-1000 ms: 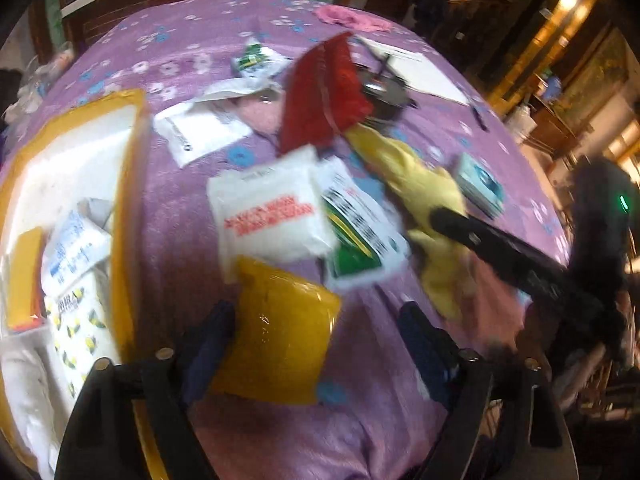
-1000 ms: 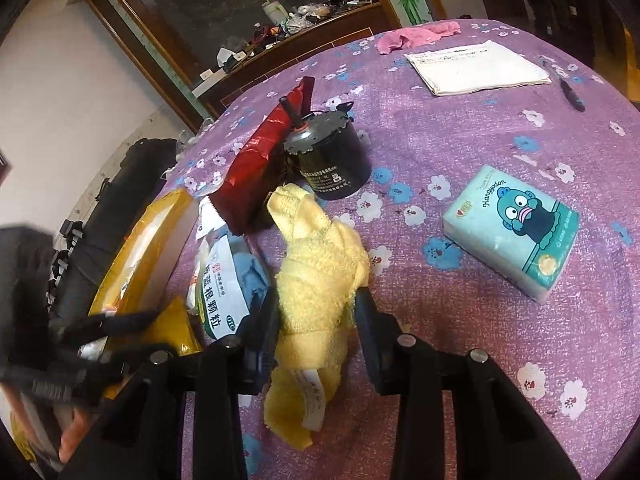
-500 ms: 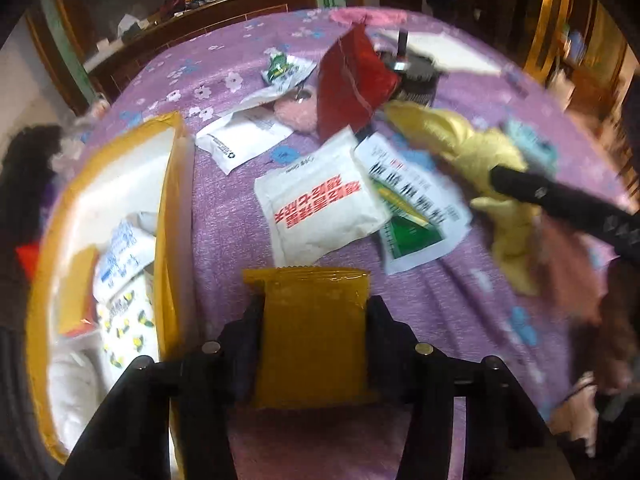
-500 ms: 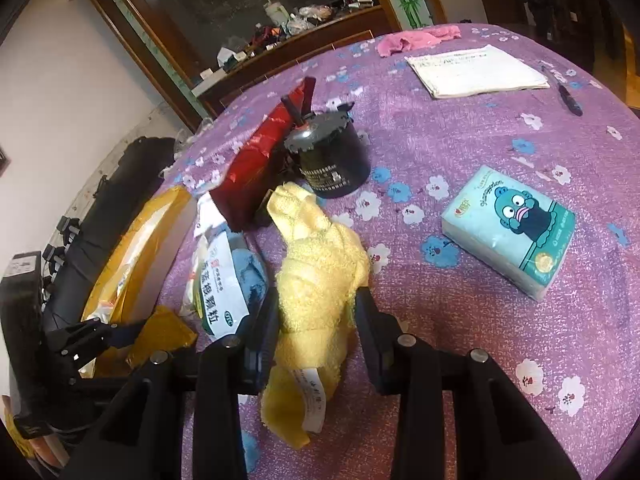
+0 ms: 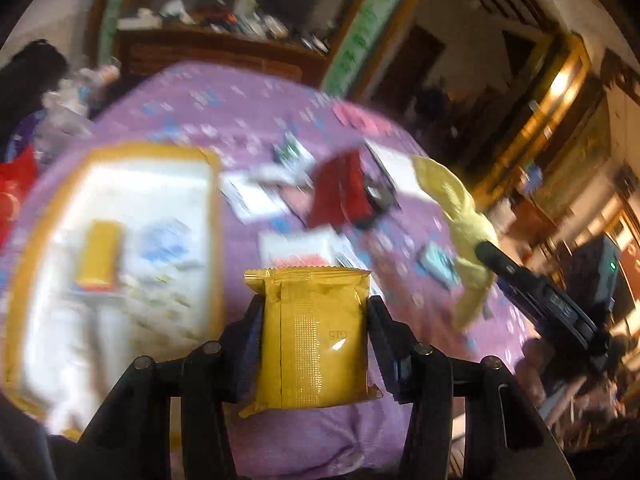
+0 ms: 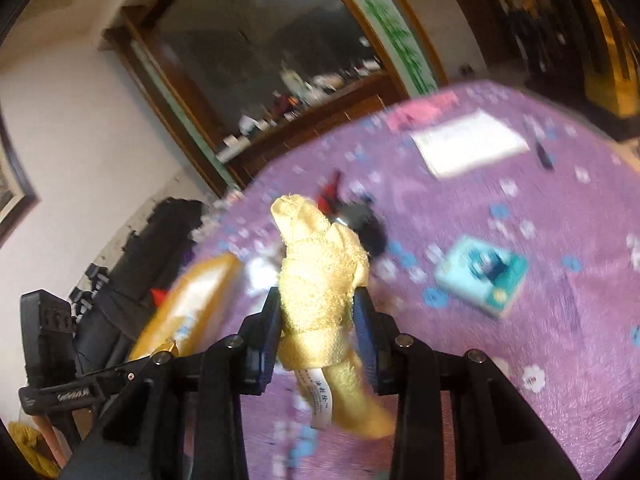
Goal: Organize soft objects
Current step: 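Carry the yellow towel and packet into the foam box and open both tools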
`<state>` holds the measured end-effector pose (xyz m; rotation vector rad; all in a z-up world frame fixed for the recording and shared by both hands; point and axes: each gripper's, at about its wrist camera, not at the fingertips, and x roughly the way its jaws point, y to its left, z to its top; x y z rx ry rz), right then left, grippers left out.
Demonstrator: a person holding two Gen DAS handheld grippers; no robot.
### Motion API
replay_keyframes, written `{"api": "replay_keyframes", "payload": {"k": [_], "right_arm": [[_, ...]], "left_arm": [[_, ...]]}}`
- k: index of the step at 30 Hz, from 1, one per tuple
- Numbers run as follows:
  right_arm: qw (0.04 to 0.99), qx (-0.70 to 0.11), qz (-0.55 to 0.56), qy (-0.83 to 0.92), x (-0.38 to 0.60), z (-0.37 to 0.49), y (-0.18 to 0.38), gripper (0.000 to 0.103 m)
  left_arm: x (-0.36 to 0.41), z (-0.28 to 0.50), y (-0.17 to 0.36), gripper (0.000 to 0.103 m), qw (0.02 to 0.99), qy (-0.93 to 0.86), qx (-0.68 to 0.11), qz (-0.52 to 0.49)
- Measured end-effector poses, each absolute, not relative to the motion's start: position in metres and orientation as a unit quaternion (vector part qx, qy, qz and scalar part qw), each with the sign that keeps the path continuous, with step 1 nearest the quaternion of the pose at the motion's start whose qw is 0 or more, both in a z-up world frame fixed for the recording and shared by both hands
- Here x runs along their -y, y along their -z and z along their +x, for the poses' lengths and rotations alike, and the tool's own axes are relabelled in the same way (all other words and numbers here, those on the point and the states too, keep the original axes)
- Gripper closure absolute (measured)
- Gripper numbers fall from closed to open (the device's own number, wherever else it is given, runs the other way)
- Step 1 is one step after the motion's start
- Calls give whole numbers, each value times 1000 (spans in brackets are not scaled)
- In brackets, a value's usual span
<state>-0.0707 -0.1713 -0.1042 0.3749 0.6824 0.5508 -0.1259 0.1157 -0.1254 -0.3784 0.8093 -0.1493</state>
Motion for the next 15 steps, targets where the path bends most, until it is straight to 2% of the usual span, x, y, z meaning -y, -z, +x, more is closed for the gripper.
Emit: {"api": "replay_keyframes", "payload": {"k": [5,15], "right_arm": [[848,-353,185,-350,113,-60,94,69],[797,-399,134,-434,-16,-40,99,69]], "left_arm": [[-158,-137,120,50,906,5,-380,-186],[-196,-141,177,50,872,-64,-450,-184]]}}
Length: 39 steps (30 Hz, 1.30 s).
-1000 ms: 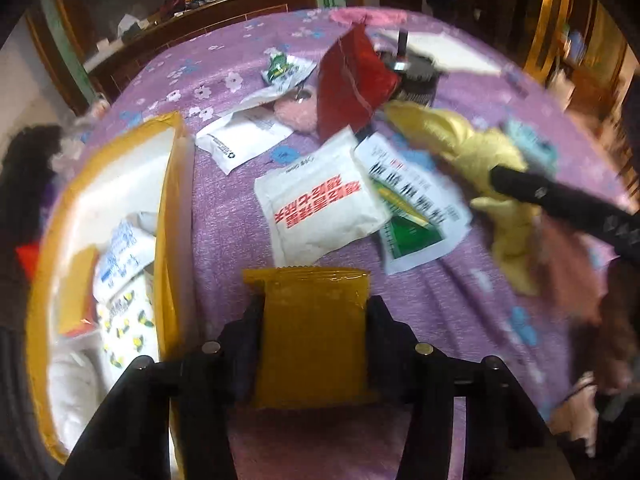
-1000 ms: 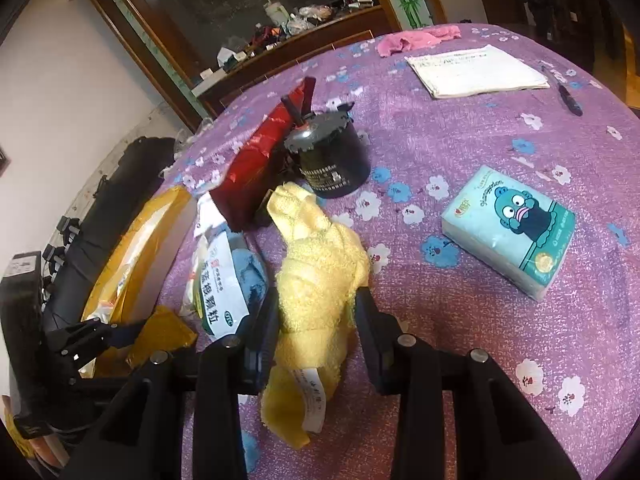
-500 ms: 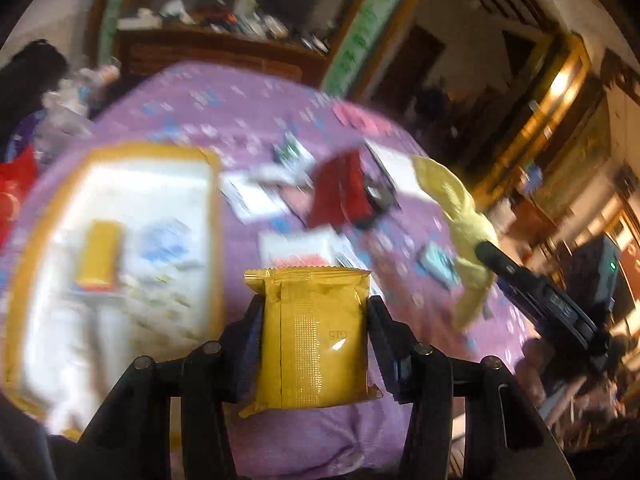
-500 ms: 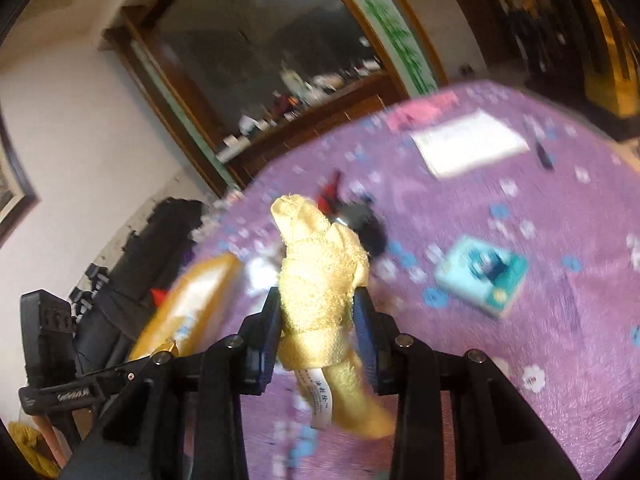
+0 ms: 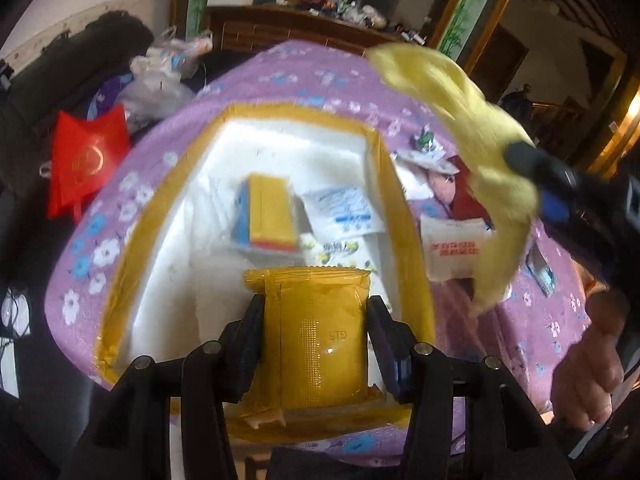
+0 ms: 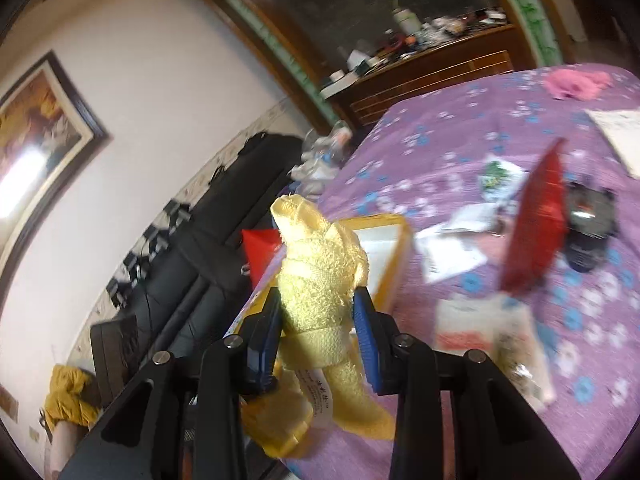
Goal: Organize soft objects
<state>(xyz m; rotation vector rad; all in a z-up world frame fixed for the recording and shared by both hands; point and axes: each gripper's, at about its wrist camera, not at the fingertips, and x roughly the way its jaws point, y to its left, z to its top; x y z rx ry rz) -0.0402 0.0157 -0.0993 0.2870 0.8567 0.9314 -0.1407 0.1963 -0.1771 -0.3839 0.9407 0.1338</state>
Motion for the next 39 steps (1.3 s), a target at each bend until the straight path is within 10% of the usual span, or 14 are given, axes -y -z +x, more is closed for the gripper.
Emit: {"api": "replay_keyframes", "payload": {"k": [14,20,39], "right_arm": [[779,-476,82,-399,-110,21,149,69],[768,-508,72,-383,-122,36,165,65],[776,-431,91,-451,-49,-18,109,28]], "left_arm": [[-202,-120,202,48,858,-71,-477,-174],[-209,-132,198,20,859,-30,-458,-227],[-164,-172,167,2,896,-18,-393,-206]]}}
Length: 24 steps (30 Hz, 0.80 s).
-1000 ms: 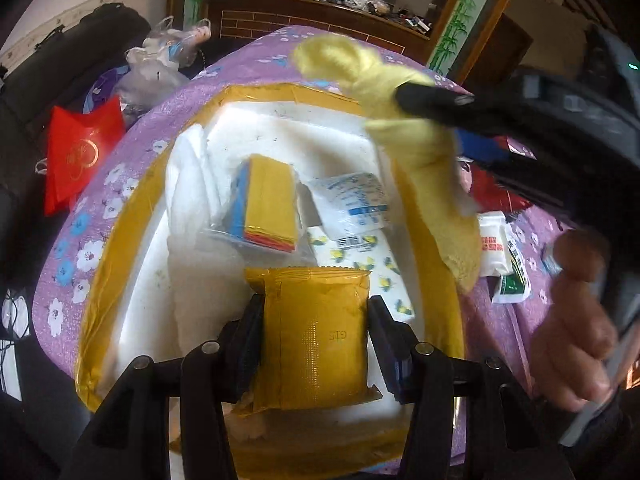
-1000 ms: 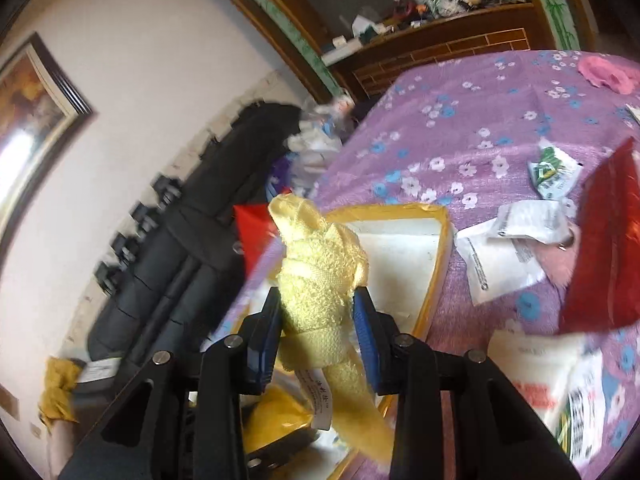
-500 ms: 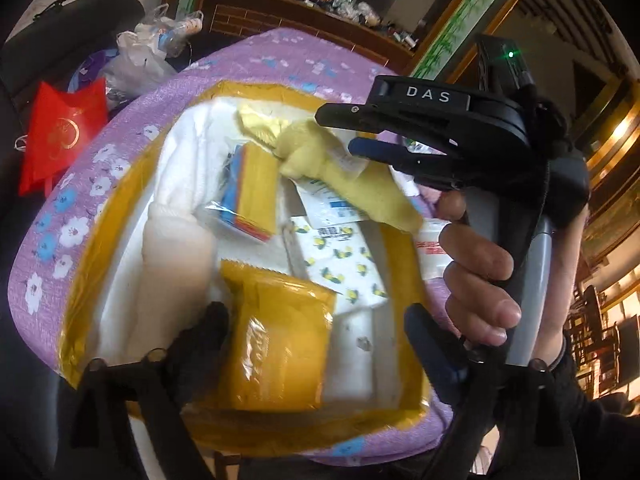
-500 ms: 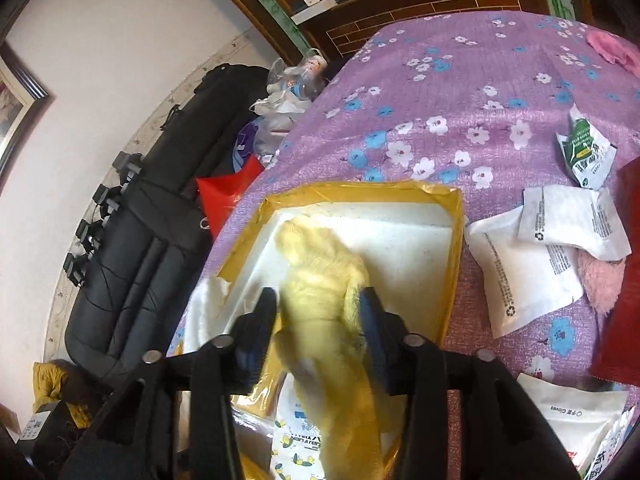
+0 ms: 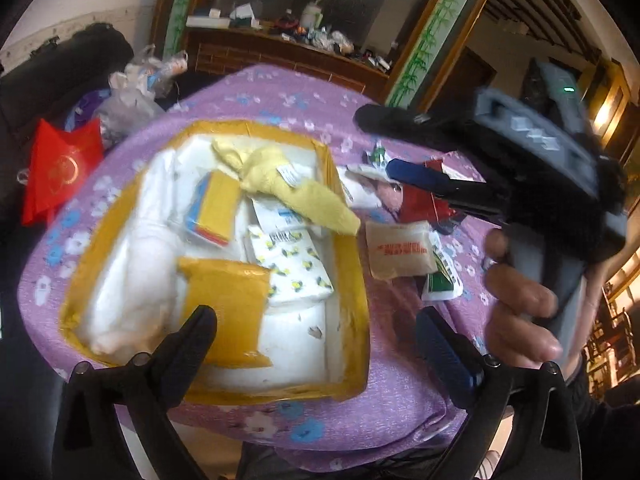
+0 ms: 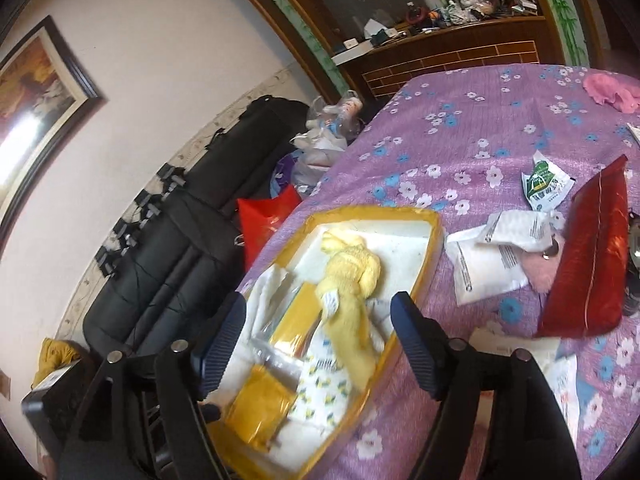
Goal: Organize soft objects
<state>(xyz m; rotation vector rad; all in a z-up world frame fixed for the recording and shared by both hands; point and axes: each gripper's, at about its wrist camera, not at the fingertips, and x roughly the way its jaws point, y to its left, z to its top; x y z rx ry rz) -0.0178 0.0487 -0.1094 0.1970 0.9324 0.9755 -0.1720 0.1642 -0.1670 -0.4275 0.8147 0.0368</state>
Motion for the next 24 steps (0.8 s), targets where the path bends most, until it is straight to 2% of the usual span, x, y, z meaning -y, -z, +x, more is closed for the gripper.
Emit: {"api": "replay_keyframes", "payload": {"k": [13,24], "right_arm": [[786,-425,110,-436,7,-39,106,26],[793,-453,152,-378,67,-37,128,26]], "left_arm": [[-130,-193,152,2,904,-43,-371,-207],[-96,-197,143,2,905,-20,-373,-203]]}}
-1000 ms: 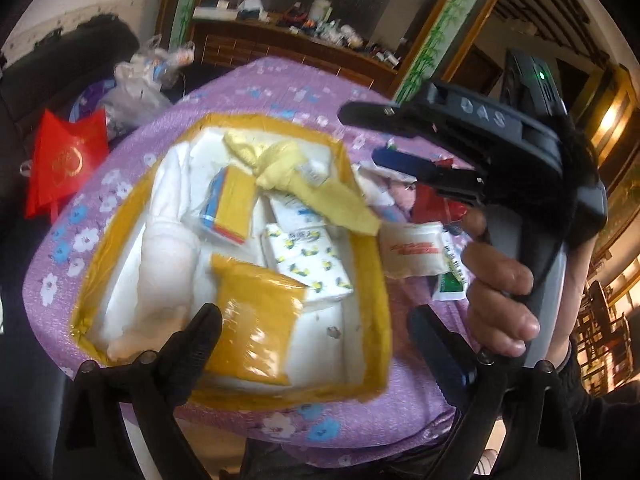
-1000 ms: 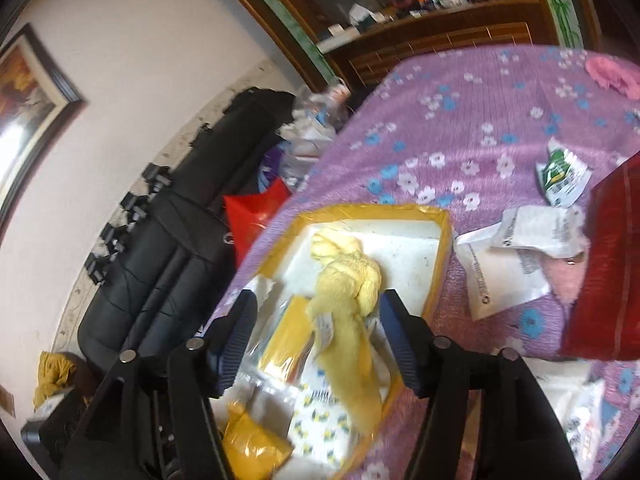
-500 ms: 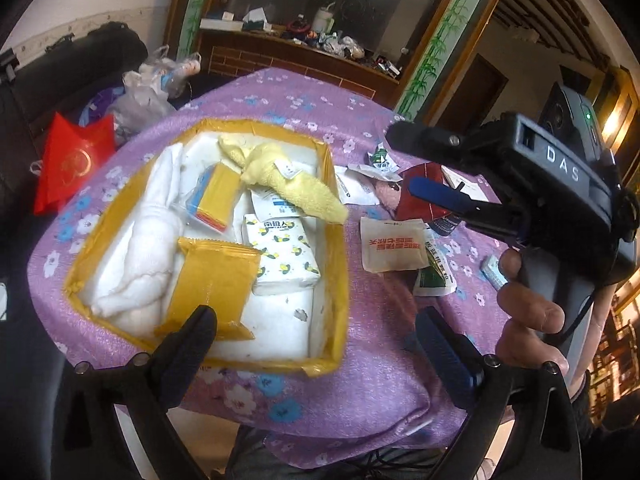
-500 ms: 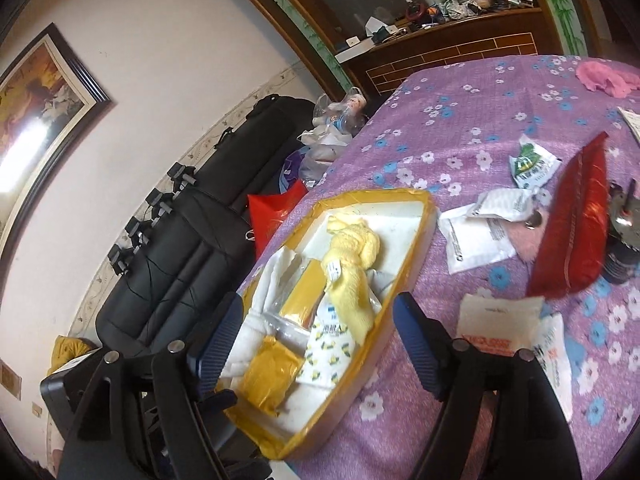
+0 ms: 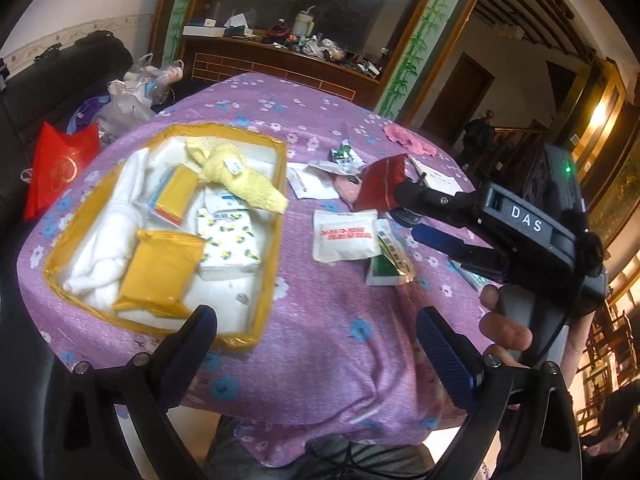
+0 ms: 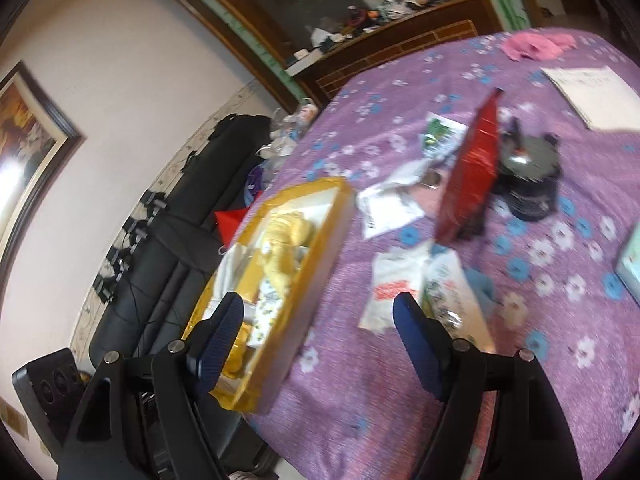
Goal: Organize soft objects
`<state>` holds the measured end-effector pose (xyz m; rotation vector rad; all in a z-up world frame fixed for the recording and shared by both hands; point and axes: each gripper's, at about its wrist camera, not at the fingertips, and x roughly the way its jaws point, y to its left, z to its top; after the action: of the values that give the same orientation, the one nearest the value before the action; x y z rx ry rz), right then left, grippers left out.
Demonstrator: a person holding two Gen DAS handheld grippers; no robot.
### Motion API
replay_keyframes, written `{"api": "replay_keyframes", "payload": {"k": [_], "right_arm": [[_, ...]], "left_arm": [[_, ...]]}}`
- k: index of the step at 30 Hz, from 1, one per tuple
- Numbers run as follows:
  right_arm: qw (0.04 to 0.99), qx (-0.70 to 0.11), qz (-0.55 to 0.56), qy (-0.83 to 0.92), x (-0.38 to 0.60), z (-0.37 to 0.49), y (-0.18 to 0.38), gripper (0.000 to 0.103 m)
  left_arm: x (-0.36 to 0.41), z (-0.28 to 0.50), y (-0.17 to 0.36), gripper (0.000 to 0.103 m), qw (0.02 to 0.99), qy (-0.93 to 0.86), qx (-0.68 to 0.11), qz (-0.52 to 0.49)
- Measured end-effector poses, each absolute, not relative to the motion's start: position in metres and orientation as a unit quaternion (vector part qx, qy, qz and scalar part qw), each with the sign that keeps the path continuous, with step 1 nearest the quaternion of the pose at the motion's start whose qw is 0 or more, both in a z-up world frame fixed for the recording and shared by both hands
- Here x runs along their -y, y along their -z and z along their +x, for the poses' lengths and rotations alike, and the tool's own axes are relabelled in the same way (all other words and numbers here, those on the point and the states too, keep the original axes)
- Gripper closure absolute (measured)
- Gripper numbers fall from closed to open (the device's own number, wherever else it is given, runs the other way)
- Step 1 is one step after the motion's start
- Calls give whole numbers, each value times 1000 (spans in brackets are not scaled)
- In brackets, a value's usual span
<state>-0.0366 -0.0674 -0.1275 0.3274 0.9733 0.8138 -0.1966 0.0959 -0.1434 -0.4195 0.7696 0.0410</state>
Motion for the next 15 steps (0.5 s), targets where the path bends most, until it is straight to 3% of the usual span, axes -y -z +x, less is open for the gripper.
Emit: {"api": "replay_keyframes", "payload": {"k": [15], "right_arm": [[789,-487,188,-324,117,-35,148,26]], "left_arm": [[-66,-198,137,2,906,-4,-381,-182]]}}
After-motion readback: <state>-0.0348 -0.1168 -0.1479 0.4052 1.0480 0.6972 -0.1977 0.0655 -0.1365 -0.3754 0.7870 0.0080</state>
